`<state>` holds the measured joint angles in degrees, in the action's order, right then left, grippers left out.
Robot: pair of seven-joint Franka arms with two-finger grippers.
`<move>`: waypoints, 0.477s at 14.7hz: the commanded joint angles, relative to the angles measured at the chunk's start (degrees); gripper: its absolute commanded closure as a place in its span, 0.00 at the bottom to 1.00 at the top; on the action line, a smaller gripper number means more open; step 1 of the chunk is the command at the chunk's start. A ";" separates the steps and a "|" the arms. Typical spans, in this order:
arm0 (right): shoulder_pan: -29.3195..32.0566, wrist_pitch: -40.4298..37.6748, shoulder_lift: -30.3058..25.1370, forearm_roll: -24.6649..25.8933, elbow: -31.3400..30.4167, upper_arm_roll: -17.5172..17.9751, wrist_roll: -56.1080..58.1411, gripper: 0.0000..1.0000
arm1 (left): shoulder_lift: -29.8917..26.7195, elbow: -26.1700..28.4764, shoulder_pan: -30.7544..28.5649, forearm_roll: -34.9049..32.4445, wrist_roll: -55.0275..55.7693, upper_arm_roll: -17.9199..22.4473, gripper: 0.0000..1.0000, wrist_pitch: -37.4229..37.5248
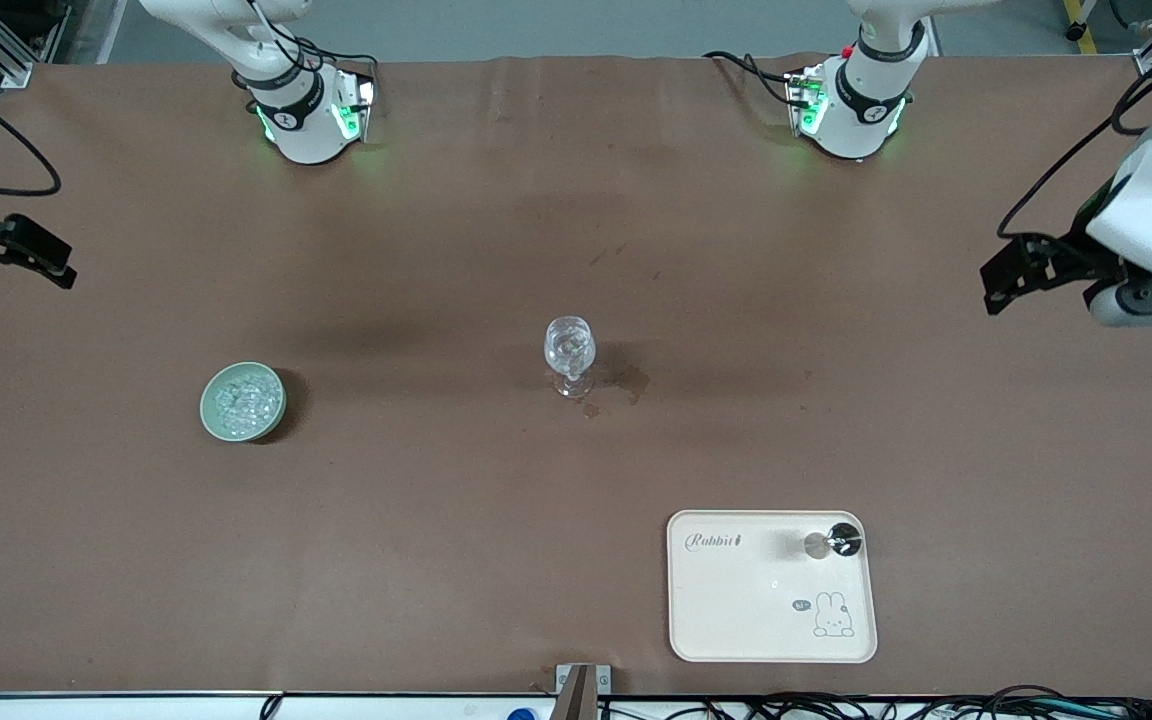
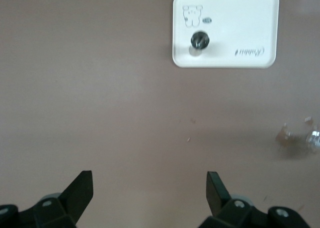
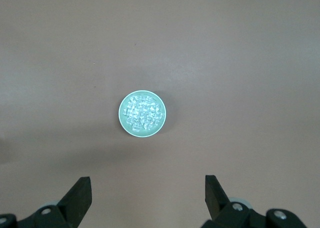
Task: Pour wine and add ice with both arms
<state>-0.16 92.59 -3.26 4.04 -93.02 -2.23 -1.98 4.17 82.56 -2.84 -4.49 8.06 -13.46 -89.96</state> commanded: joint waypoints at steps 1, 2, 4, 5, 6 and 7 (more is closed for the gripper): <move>0.69 -1.88 -0.70 -0.35 1.69 0.74 4.86 0.00 | -8.98 10.31 3.36 2.20 -2.69 4.40 0.00 -0.66; 0.69 -2.76 -0.61 -0.35 2.57 0.74 6.10 0.00 | -11.26 12.86 3.54 2.21 -2.69 4.40 0.00 -1.01; 0.69 -4.34 -0.34 -1.66 4.50 0.65 6.38 0.00 | -14.53 16.65 3.45 2.91 -2.69 4.40 0.00 -1.36; 1.04 -5.31 -0.17 -3.50 5.47 0.56 6.55 0.00 | -15.32 17.36 3.45 3.00 -2.69 4.40 0.00 -1.36; 1.22 -6.01 0.00 -4.73 6.35 0.39 6.73 0.00 | -15.50 17.37 3.36 3.00 -2.69 4.40 0.00 -1.19; 1.22 -6.37 0.27 -4.83 6.45 0.47 7.16 0.00 | -15.51 17.20 3.36 3.00 -2.69 4.40 0.00 -0.84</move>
<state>-0.07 87.78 -3.41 1.09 -88.09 -2.11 3.56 -9.30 97.43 0.28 -2.41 6.19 -9.76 -89.96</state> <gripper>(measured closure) 0.000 0.000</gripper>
